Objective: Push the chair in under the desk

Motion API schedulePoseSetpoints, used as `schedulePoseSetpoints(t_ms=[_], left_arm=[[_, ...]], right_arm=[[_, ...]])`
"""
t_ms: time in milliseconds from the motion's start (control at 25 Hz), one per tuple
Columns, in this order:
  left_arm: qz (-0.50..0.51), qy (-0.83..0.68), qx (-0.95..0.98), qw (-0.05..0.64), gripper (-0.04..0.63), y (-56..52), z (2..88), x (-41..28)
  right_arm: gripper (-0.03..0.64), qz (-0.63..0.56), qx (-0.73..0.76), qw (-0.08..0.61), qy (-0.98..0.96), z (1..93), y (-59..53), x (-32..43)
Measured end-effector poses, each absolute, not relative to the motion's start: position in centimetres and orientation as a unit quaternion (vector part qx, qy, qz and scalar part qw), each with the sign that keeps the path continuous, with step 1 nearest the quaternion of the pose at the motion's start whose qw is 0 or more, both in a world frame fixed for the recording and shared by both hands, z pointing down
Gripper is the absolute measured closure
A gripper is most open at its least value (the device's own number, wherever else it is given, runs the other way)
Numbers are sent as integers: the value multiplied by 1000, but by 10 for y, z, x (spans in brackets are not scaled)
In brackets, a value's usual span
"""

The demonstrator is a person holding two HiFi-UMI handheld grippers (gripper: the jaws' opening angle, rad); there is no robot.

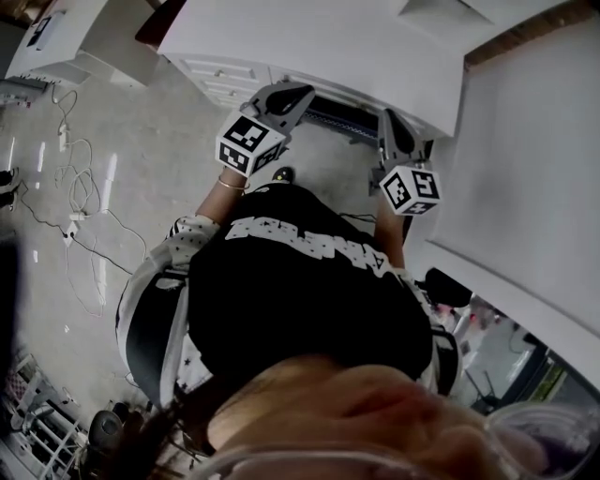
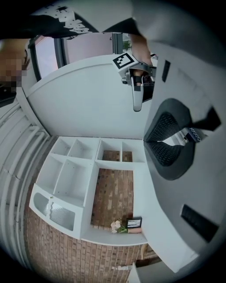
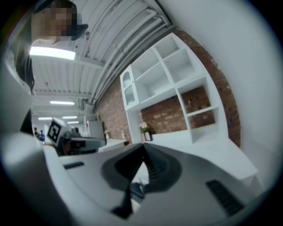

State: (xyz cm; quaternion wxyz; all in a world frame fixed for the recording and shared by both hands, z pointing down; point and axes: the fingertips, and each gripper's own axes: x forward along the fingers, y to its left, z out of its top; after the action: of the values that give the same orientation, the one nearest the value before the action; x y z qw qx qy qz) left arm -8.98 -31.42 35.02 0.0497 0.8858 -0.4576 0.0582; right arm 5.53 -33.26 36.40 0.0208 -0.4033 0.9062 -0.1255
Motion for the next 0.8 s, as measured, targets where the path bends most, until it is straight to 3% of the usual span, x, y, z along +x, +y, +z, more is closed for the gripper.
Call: schedulePoseSetpoints(t_ms=[800], left_arm=[[47,-495,866,43,557,-305,345,-115]], right_arm=[[588,-116,-386,25,915,358,-333,42]])
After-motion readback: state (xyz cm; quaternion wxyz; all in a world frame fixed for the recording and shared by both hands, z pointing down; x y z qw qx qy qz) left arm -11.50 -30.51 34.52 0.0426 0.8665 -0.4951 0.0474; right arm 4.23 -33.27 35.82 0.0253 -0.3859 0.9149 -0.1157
